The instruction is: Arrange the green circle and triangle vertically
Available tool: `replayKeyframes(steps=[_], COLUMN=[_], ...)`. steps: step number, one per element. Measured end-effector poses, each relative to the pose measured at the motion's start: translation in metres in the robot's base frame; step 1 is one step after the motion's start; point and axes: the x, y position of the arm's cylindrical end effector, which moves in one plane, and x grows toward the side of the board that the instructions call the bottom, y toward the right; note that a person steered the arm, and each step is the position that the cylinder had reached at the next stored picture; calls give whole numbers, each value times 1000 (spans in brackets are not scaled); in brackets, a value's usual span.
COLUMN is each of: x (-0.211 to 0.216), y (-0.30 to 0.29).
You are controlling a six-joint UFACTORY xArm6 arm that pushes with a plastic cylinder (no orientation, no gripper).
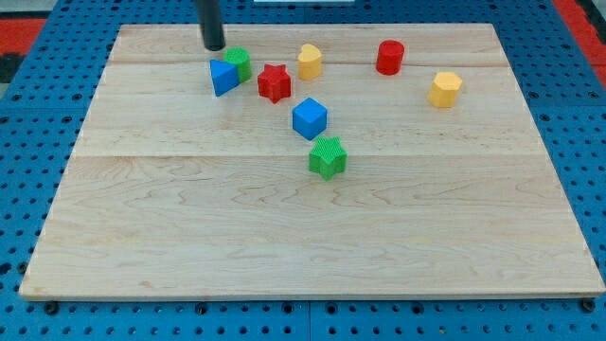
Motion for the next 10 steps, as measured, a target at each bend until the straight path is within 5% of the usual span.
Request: replayKeyframes(steps=[1,4,6,9,10], x=[40,154,175,177,175], y=[34,11,62,-15,6])
